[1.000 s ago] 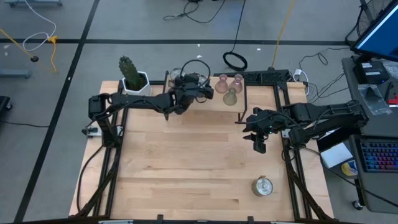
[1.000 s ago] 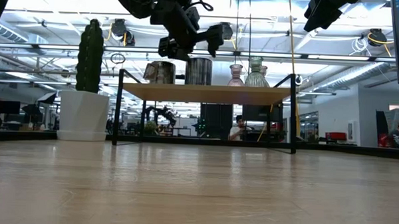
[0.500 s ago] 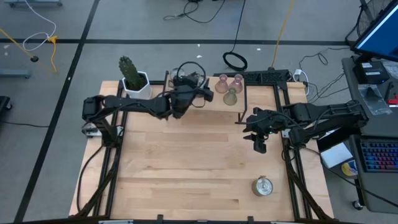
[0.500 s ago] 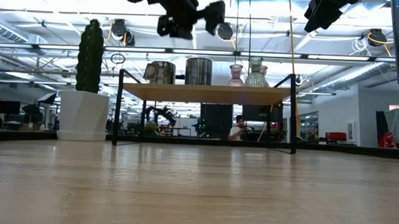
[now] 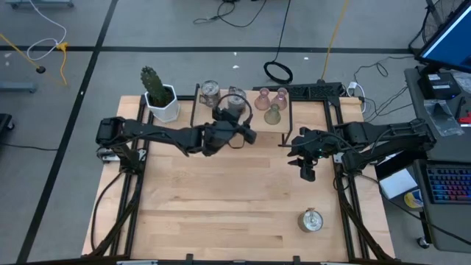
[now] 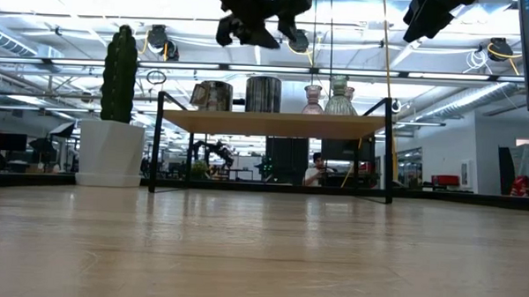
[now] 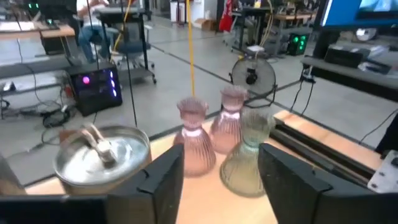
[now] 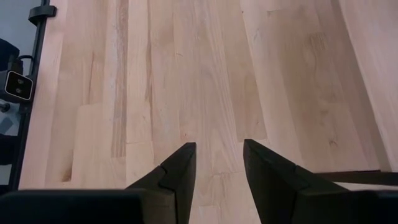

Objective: Pick & Place candle stick holders
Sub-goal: Put the left silver scented candle on the shelf

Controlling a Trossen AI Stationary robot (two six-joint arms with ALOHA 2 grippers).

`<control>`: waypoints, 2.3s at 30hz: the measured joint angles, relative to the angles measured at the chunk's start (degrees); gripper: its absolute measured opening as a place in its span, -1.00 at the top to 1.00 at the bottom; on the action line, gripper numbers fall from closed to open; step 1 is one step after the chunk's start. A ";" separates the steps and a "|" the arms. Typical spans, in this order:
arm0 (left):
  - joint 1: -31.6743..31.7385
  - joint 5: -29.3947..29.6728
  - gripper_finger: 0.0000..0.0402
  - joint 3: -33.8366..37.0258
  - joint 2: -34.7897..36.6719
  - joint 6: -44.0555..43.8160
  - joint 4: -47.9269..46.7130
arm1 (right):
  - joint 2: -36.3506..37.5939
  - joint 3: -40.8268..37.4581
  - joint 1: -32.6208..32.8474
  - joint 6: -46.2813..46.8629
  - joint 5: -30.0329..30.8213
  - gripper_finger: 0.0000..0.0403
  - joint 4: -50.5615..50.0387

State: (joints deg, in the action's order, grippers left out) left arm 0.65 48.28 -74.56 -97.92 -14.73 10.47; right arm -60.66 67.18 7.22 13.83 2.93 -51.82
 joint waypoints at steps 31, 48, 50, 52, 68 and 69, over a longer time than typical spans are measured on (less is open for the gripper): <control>4.94 -5.34 0.39 0.02 -7.63 -3.86 2.87 | 0.01 0.00 -0.01 0.43 0.23 0.38 0.57; 6.84 -1.74 0.39 0.02 -7.63 -7.07 1.19 | 0.01 0.00 -0.01 0.26 0.23 0.38 0.55; 6.88 -1.71 0.39 0.02 -7.63 -7.05 1.17 | 0.02 0.00 -0.01 0.26 0.23 0.38 0.55; 6.90 -1.71 0.39 0.02 -7.63 -7.16 1.05 | 0.02 0.00 -0.02 0.26 0.23 0.38 0.55; 7.91 0.71 0.39 0.02 -7.63 -11.47 -2.31 | 0.02 0.00 0.00 0.26 0.23 0.38 0.55; 7.95 0.74 0.39 0.02 -7.63 -11.47 -2.31 | 0.00 0.00 -0.02 0.26 0.23 0.38 0.55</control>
State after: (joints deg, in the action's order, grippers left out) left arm 8.60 49.01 -74.54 -105.56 -26.20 8.16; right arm -60.66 67.18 7.21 14.09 3.16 -51.27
